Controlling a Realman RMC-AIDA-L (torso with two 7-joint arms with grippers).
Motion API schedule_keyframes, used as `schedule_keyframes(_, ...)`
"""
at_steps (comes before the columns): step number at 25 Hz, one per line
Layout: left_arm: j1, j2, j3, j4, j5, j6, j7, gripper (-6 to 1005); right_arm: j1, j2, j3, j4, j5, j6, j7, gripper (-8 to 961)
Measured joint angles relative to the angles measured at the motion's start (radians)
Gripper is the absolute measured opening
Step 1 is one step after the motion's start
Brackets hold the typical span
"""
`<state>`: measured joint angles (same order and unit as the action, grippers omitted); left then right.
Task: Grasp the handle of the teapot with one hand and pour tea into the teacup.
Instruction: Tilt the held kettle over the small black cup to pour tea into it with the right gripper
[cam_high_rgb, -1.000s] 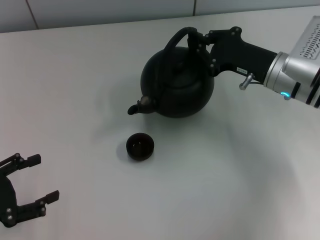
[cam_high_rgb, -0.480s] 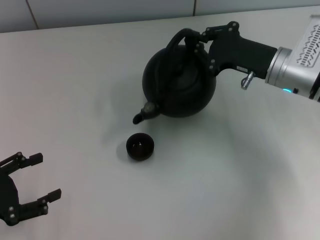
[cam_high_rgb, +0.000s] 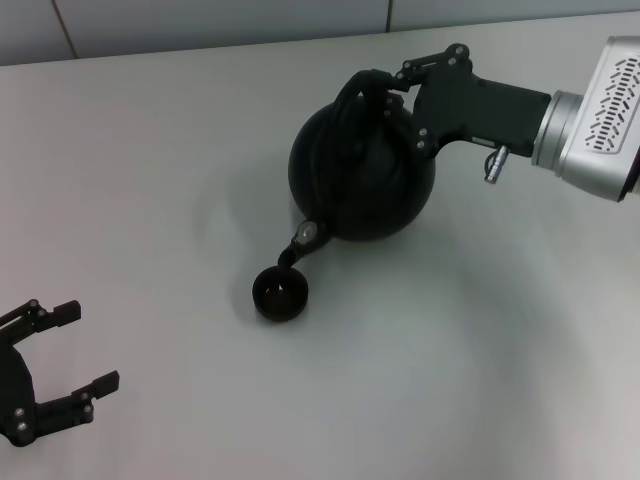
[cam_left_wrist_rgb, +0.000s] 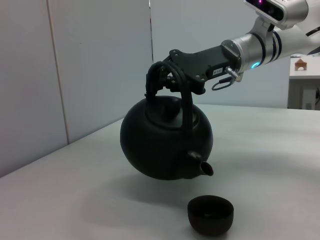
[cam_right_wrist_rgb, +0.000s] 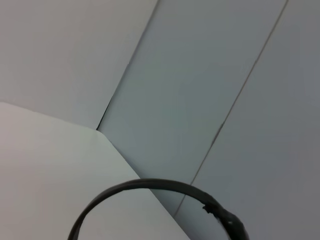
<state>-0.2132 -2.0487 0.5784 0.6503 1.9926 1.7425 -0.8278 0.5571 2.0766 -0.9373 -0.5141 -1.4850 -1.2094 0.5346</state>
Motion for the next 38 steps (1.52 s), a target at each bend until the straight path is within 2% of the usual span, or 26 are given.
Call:
schedule_keyframes(11, -0.006, -0.008, 0.000, 0.000, 0.000, 0.000, -0.002, 850, 0.000, 0.002, -0.037, -0.022, -0.002, 0.007, -0.069, 77)
schedule_keyframes(38, -0.011, -0.010, 0.000, 0.000, 0.000, 0.000, -0.004, 849, 0.012, 0.009, -0.064, -0.026, 0.008, 0.000, -0.215, 78)
